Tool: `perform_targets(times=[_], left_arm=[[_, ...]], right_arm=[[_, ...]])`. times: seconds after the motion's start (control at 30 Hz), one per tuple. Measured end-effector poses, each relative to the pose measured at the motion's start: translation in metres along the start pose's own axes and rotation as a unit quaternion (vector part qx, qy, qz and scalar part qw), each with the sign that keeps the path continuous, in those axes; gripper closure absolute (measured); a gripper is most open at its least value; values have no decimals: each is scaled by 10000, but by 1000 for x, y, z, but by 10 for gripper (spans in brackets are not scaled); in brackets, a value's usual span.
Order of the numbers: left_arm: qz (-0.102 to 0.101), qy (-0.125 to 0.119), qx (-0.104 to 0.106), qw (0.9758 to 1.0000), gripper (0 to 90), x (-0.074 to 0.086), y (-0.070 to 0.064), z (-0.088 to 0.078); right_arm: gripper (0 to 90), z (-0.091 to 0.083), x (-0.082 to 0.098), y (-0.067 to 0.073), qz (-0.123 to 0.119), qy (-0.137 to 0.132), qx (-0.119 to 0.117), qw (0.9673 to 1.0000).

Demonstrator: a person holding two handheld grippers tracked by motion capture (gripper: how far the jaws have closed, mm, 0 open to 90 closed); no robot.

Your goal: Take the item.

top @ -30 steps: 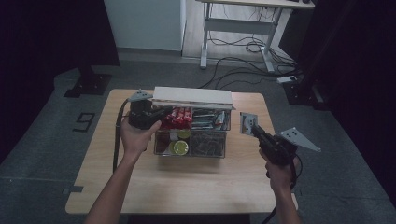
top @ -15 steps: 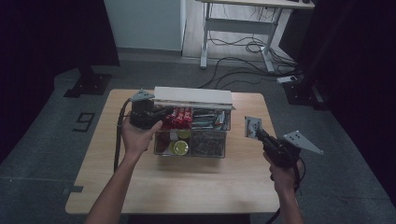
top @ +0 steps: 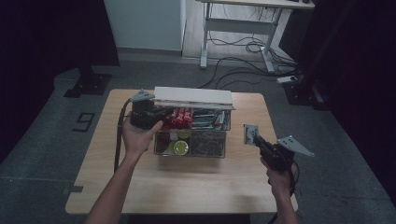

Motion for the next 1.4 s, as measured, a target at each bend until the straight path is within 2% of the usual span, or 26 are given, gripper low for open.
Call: perform_targets(times=[0.5,0.73,1.13,1.4], left_arm=[[5,0,-45,10000,900,0,1,-1],[-9,-9,-43,10000,900,0,2,-1],[-3,-4,-59,10000,900,0,2,-2],[-4,-4,-56,10000,900,1,2,0]], right_arm=[[879,17,23,0,109,159,-3,9998],[879,24,34,-2,150,301,-8,9994],[879,39,64,-8,124,641,131,9978],[878,45,73,-10,122,764,171,9969]])
Point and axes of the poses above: each handheld gripper's, and its own axes: z roughly forward along the jaws, x roughly out of its underside, y roughly to its left, the point moved 8 cm from there along z, roughly forward along the jaws, and after that the axes turned 15 degrees about x, right-handed, at the moved point
